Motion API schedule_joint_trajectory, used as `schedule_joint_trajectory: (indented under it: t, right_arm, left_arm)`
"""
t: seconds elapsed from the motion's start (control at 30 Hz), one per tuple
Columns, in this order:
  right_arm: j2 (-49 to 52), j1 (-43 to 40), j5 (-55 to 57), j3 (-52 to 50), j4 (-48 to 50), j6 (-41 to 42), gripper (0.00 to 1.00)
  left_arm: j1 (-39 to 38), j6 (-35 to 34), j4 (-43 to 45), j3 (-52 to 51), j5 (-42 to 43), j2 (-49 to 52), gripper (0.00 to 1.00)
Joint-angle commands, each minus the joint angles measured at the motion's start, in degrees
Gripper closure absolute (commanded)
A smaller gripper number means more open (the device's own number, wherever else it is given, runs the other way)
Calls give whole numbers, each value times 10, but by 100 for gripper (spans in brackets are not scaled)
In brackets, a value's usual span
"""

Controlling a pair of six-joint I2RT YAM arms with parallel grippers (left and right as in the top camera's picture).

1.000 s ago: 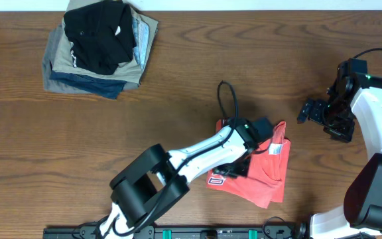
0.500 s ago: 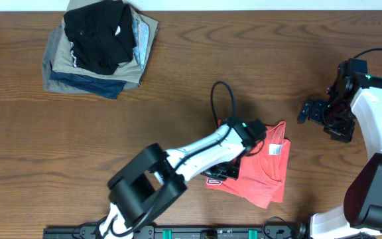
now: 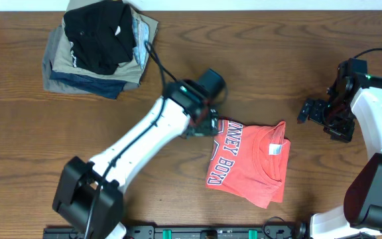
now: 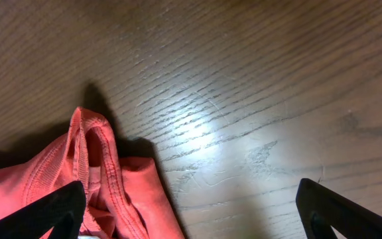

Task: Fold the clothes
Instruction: 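Lift the bundle's lower edge with the left gripper and fold it up, then grasp the coral bundle with the left gripper and carry it toward the clothes stack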

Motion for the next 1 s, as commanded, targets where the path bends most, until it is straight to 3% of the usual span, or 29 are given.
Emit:
schedule_joint_trajectory:
  t: [0.0,0.13,0.2,0.43,0.73,0.97]
  right_arm:
    - [-2,-2,-2,6,0,-2,1]
    - [-2,-2,-2,6,0,-2,1]
    - [-2,-2,-2,6,0,-2,1]
    - [-2,-2,-2,6,0,-2,1]
    - [-2,-2,-2,6,0,-2,1]
    - [-2,-2,-2,6,0,-2,1]
  left_arm:
    - [44,56,14,-4,21,24,2]
    - [91,168,76,-22,247,53,2]
    - [98,183,91,-32,306,68,2]
    - [79,183,120,-83,328,110,2]
    - [54,179,304,-184,502,119,2]
    - [28,115,373,-229,503,119,2]
